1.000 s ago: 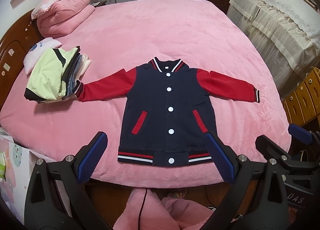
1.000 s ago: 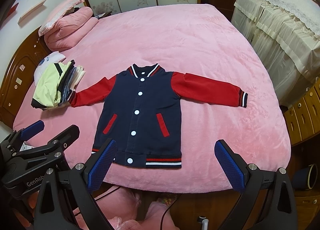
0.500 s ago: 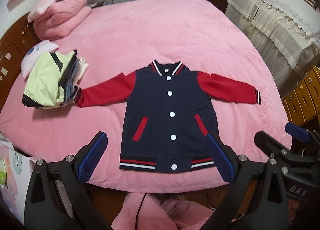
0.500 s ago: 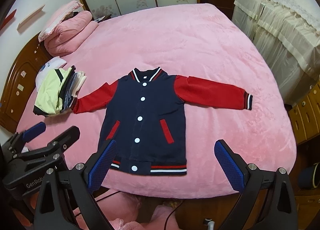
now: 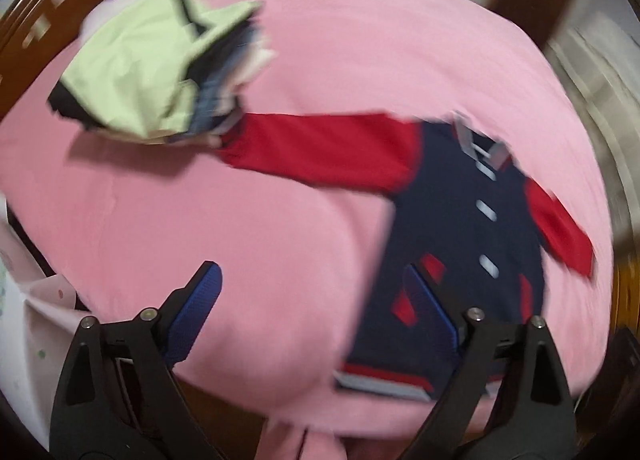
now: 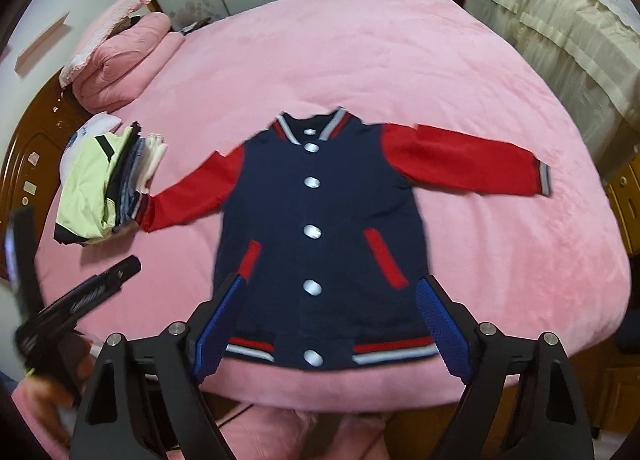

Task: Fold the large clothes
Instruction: 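Grasp the striped cuff of the red sleeve with the left gripper and lift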

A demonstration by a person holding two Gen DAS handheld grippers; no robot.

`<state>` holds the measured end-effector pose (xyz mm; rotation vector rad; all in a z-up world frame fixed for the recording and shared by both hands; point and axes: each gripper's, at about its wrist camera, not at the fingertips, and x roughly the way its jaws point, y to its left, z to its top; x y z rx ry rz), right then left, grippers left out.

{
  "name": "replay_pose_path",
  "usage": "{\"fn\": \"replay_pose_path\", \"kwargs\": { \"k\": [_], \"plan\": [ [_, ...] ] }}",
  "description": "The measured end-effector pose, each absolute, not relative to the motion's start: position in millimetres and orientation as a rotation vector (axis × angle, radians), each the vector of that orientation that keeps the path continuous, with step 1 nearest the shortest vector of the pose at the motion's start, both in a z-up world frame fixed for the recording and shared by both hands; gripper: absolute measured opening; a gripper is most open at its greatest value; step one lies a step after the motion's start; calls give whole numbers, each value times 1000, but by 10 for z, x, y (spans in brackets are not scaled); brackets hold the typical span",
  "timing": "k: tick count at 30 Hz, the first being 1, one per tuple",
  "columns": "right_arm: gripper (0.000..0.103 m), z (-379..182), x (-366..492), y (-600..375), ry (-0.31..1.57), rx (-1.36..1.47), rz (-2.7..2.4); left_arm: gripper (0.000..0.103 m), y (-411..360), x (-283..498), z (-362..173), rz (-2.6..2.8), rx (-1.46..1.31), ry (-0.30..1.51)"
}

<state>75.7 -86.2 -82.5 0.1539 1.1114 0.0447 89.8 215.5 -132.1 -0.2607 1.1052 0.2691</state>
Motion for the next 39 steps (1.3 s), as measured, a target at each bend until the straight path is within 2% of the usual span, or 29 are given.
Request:
{"fn": "replay_pose_path", "kwargs": {
  "k": [2,8,11,16,18,20,23,29,35,39],
  "plan": [
    [88,-897,958,-589,1106,166,50,76,2574,1075,-1559,333,-295,1092],
    [88,-1208,1596,248,1168,166,58,67,3463,1677,-2151,350,-372,1071],
    [88,-1407,1791,568,1206,143,85,58,3669,1922,-2374,268,-404,1089],
    [88,-1659,1926,921,1235,92,121,55,3681,2148,-2598,164,-383,1072],
    [88,-1706,1857,874,1241,93,129,50,3657,2238,-2661,168,-361,1064],
    [88,-1796,1875,905,1250,106,125,20,3647,2292,-2689,200,-344,1042],
    [88,-1932,1895,810,1263,133,115,11,3633,2339,-2687,271,-307,1019],
    [88,-2100,1955,360,1248,195,122,9,3323,2324,-2337,318,-244,955],
    [88,-2130,1997,-387,1213,221,142,9,2353,2375,-1608,174,-220,837],
    [88,-2134,2024,-1055,1188,274,104,9,1469,2476,-1385,41,-292,792]
  ]
}}
